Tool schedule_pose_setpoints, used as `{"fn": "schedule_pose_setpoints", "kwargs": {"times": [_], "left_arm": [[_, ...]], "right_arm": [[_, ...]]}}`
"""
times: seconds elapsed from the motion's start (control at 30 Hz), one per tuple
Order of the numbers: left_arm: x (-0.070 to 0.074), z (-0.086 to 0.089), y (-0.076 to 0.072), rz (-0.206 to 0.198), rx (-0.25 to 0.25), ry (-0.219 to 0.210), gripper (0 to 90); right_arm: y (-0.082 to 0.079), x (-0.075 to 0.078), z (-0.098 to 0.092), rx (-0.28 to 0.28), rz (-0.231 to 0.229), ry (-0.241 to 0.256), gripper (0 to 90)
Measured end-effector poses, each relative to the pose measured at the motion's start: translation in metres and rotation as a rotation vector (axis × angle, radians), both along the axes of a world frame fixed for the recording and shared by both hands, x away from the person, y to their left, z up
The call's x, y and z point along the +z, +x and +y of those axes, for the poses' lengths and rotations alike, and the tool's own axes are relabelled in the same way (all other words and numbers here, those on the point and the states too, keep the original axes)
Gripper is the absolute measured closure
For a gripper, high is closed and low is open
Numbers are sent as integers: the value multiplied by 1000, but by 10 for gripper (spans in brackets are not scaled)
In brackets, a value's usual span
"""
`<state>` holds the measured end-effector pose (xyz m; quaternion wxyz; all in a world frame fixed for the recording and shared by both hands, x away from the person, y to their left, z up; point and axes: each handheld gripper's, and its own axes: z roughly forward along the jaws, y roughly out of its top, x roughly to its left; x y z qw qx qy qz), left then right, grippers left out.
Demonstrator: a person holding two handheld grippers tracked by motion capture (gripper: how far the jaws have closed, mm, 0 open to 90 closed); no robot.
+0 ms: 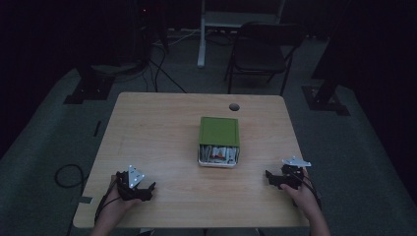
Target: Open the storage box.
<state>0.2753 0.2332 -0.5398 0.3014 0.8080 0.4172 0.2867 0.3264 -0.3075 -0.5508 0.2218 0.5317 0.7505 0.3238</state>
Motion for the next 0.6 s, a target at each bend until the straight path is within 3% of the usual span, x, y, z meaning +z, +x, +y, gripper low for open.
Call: {"fn": "schedule_pose_setpoints", "kwargs": {"times": [0.4, 0.6], "left_arm": [[4, -19, 4, -47, -36, 24, 115], [3, -35, 5, -61, -88, 63, 122]], "right_arm": [[0, 0, 0, 0, 0, 0, 105], [0, 0, 0, 0, 0, 0, 105]]}}
